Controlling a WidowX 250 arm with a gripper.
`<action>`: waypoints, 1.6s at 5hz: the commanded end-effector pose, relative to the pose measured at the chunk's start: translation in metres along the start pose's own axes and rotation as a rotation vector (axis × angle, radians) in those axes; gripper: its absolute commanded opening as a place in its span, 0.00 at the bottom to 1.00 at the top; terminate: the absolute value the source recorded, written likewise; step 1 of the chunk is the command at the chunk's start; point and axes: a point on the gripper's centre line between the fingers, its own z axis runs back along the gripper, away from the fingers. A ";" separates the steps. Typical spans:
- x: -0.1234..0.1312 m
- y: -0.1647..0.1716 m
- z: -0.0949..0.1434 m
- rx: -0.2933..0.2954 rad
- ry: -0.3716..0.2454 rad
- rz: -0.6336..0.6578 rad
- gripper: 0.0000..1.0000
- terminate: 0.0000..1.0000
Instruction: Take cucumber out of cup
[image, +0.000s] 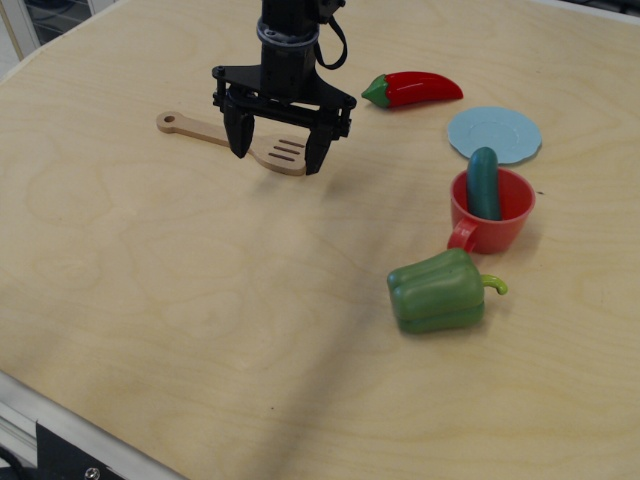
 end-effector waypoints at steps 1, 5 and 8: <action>0.000 0.000 0.000 0.000 0.000 0.000 1.00 0.00; 0.019 -0.077 0.074 -0.251 -0.140 -0.042 1.00 0.00; 0.025 -0.151 0.093 -0.280 -0.117 -0.261 1.00 0.00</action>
